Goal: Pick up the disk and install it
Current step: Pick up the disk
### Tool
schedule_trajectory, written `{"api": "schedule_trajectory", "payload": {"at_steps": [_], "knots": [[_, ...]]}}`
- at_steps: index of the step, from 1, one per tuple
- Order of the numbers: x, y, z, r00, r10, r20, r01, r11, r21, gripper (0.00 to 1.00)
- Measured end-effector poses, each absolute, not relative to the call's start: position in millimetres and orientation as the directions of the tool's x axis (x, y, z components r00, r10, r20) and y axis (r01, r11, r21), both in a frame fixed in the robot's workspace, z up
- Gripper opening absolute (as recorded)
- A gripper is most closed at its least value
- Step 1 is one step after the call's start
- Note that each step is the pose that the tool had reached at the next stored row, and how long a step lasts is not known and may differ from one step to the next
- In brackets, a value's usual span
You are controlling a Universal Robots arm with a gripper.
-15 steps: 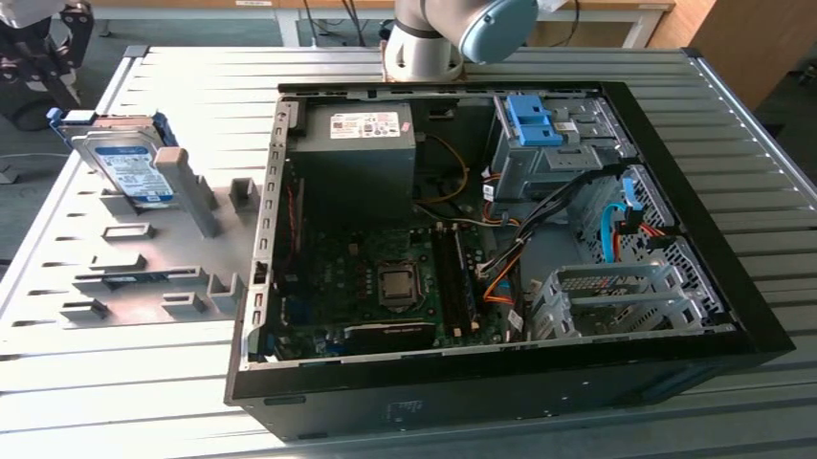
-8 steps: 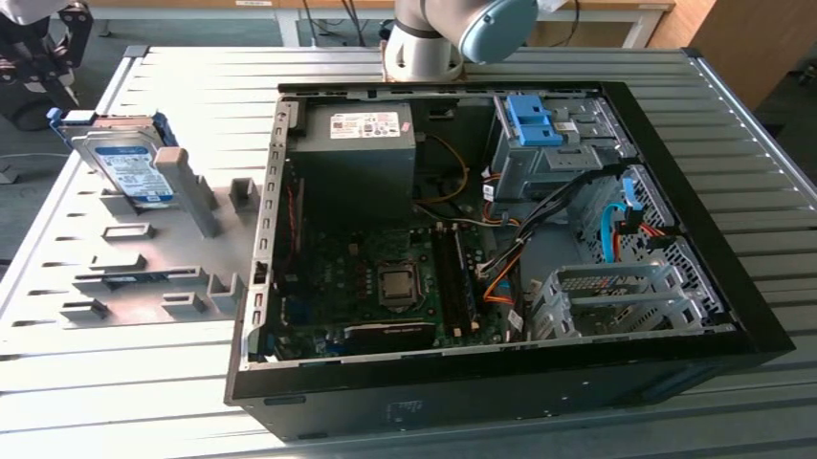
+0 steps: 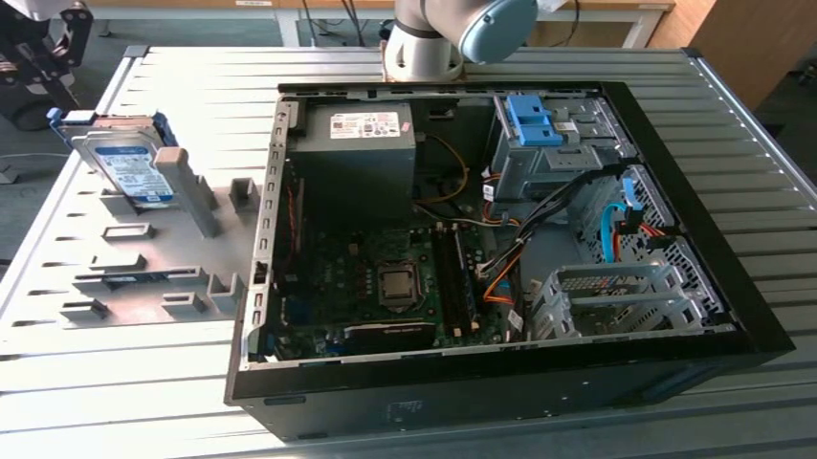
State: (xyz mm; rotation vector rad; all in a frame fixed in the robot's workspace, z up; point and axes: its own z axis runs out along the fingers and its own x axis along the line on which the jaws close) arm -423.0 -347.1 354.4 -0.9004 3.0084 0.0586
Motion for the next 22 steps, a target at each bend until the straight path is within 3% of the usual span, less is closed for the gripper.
{"api": "schedule_trajectory", "payload": {"at_steps": [22], "knots": [[-423.0, -347.1, 352.0, -0.556, -0.831, -0.012, -0.831, 0.555, 0.036, 0.11]]}}
